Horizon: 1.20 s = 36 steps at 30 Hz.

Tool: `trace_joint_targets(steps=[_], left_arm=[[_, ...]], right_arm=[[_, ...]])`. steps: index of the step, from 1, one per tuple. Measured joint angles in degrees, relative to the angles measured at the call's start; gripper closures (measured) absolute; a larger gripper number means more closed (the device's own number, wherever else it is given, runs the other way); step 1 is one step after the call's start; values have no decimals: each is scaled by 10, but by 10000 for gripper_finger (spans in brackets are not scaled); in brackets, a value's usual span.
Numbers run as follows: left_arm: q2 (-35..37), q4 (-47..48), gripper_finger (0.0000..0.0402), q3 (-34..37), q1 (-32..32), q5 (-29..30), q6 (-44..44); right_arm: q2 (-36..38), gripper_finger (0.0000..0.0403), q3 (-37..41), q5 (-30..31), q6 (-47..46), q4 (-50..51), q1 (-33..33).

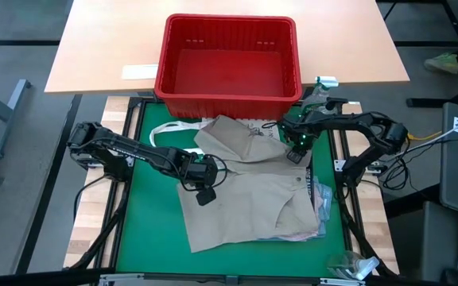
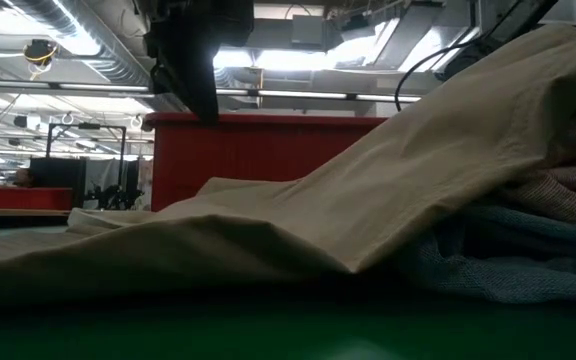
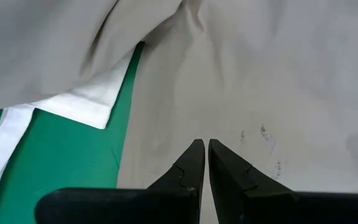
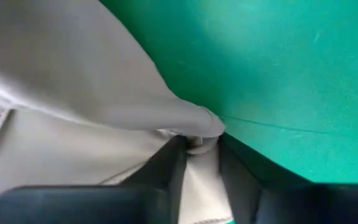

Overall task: Fold Laundry from Bin
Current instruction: Fold the light brown shorts from the red laundry basket

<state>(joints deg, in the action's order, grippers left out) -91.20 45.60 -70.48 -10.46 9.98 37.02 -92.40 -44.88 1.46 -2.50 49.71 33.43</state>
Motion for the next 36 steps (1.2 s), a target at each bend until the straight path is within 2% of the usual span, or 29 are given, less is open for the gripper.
trace_joint_targets(steps=[5,7,14,19,22,28,36], left_arm=[[0,-2,383,0,0,0,0],[0,-3,383,0,0,0,0],[0,-31,383,0,1,35,3],[0,-63,383,-1,1,87,-12],[0,-80,379,-1,5,90,-49],[0,-142,329,-1,22,90,-127],[0,-236,251,-1,67,89,-167]], right_arm=[[2,375,0,-1,0,1,0],[6,390,-4,-1,0,9,0],[48,362,-54,11,0,88,-1],[102,386,-81,1,-1,126,-1],[137,397,-92,-14,-1,154,-1],[206,388,-111,-56,-15,167,-25],[269,396,-116,-99,-69,166,-139]])
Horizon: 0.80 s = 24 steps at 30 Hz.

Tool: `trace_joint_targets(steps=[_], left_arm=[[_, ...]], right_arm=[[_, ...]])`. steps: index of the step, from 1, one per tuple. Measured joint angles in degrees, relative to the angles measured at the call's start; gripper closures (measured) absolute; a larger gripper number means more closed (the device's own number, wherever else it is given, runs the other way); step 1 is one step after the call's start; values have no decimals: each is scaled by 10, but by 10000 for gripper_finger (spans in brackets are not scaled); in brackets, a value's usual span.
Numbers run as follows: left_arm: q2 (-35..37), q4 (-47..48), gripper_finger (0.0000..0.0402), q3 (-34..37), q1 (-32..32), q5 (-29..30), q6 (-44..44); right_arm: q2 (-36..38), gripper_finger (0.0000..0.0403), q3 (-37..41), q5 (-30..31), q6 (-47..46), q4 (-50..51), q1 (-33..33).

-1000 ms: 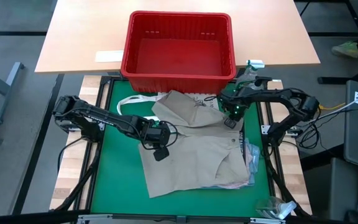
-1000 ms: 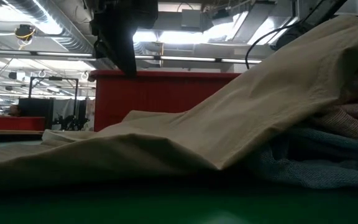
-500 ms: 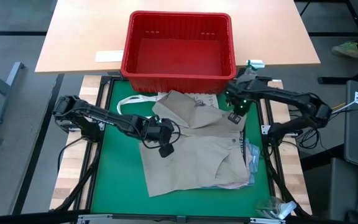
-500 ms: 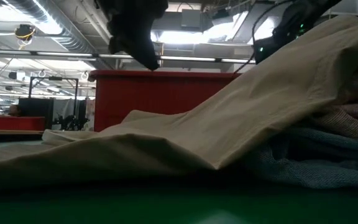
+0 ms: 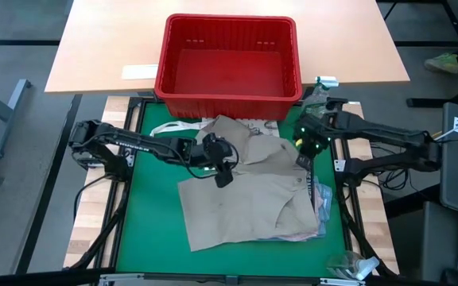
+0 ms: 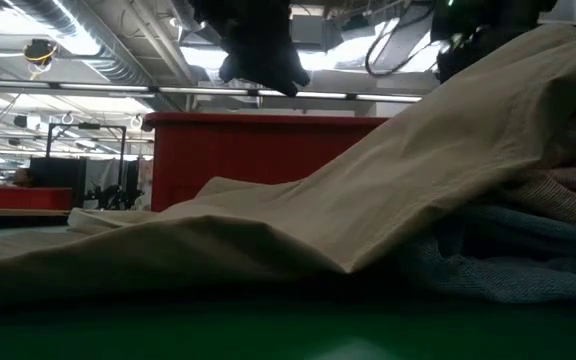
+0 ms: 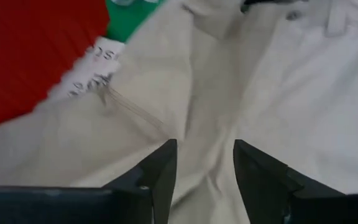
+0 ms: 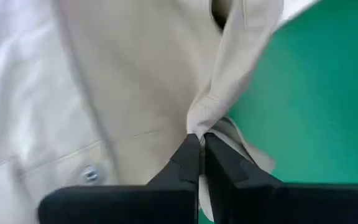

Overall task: Fold Laundry from Bin
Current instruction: Fold the light brown shorts from the red laundry basket

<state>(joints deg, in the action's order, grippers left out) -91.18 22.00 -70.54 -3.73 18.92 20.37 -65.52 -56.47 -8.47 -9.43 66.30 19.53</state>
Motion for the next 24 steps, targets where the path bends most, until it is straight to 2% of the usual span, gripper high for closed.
trace_joint_targets(steps=[7,10,15,20,24], left_arm=[[0,-24,239,0,33,0,-57],[0,-24,239,0,44,-1,-70],[0,-24,239,0,56,-1,-70],[-1,-22,239,0,57,-1,-70],[-1,-21,239,0,56,-2,-71]], right_arm=[[14,391,0,5,-78,-15,-124],[14,395,-4,31,-100,-48,-166],[14,393,-52,64,-103,-83,-209],[14,396,-109,68,-109,-90,-249],[14,395,-124,64,-141,-95,-307]])
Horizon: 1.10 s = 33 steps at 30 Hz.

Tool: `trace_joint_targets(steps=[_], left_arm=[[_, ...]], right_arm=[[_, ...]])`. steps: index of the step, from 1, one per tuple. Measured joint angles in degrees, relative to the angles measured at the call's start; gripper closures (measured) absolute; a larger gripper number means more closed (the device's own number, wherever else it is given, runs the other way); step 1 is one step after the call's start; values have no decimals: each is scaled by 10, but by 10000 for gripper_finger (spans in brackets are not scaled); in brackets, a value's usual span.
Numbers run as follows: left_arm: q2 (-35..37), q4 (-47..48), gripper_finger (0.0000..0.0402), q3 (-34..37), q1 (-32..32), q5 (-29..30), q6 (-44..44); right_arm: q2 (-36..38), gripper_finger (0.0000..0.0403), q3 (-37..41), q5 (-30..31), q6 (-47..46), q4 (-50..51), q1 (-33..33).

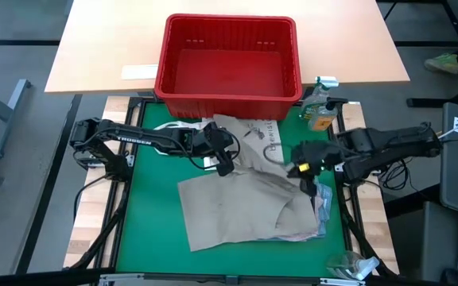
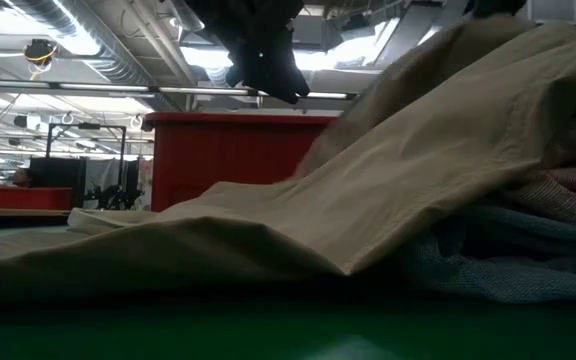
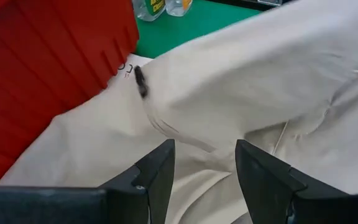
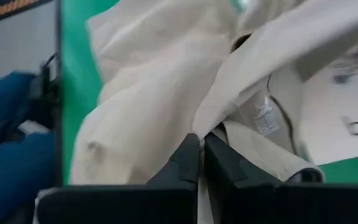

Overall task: Fold Laundry from Bin
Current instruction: Fold the light brown shorts from the red laundry basket

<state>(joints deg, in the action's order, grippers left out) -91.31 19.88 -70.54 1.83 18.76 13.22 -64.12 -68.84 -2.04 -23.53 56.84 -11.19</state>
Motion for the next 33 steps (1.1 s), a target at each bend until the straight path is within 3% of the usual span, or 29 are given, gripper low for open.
trace_joint_targets(steps=[11,16,26,33], left_arm=[[0,0,239,0,0,0,-71],[21,21,239,-11,-9,-27,-74],[78,83,239,-70,-48,-38,-89],[115,257,239,-93,-59,-36,44]], right_arm=[[-19,393,0,2,-122,-31,-203],[-43,394,0,40,-128,-40,-276],[-97,386,0,40,-137,-37,-297],[-97,385,0,40,-142,-33,-297]])
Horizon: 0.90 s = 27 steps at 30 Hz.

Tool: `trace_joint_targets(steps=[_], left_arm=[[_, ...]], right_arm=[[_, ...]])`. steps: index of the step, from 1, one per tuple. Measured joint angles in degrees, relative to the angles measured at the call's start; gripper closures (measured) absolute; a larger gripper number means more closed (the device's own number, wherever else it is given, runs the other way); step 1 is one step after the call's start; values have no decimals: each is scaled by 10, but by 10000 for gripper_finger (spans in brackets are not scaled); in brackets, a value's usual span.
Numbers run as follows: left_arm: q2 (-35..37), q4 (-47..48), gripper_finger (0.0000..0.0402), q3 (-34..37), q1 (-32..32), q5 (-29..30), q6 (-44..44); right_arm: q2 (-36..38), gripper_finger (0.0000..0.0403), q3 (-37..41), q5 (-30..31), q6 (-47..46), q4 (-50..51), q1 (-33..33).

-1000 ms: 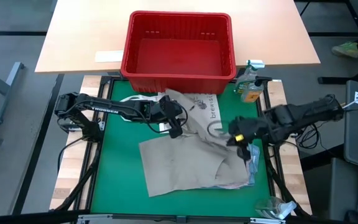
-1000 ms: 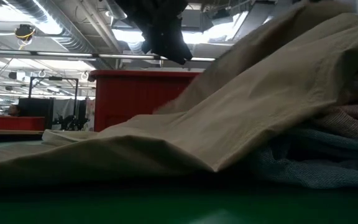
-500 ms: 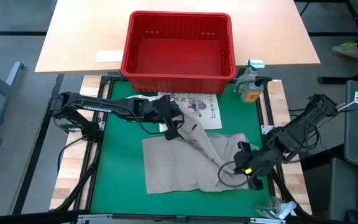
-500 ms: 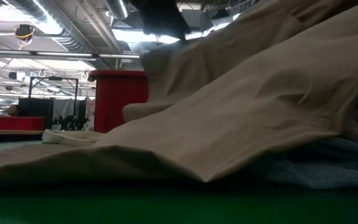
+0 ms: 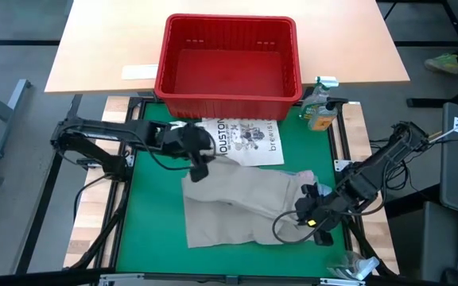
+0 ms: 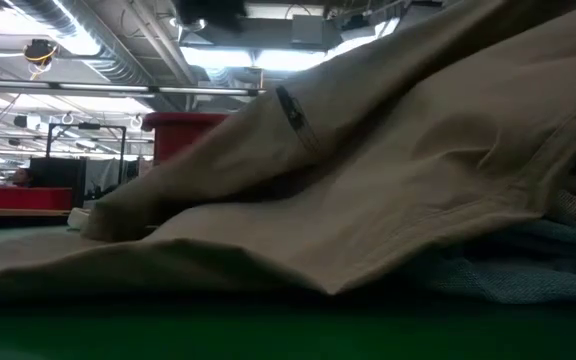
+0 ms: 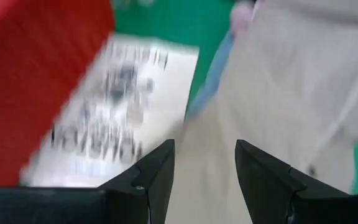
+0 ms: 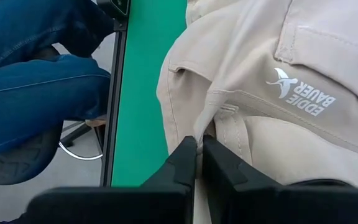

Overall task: Fold Laundry from Bin
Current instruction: Fold the light brown shorts from the red laundry basket

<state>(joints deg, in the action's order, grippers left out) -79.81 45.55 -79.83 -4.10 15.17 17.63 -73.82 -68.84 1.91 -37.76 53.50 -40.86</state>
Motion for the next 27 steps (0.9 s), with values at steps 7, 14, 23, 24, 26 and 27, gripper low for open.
trace_joint_targets(steps=[7,14,23,24,26,27], left_arm=[[-3,93,239,14,-64,-71,139],[-35,89,239,73,-180,-49,198],[-94,72,239,134,-257,56,214],[-100,70,239,140,-258,65,214],[-108,63,239,151,-259,71,214],[-111,56,239,157,-259,72,215]], right_arm=[[0,385,0,0,-1,2,0],[0,385,0,0,0,6,0],[0,385,0,0,0,6,0],[0,385,0,0,0,6,0],[0,385,0,0,0,6,0],[0,385,0,0,0,6,0]])
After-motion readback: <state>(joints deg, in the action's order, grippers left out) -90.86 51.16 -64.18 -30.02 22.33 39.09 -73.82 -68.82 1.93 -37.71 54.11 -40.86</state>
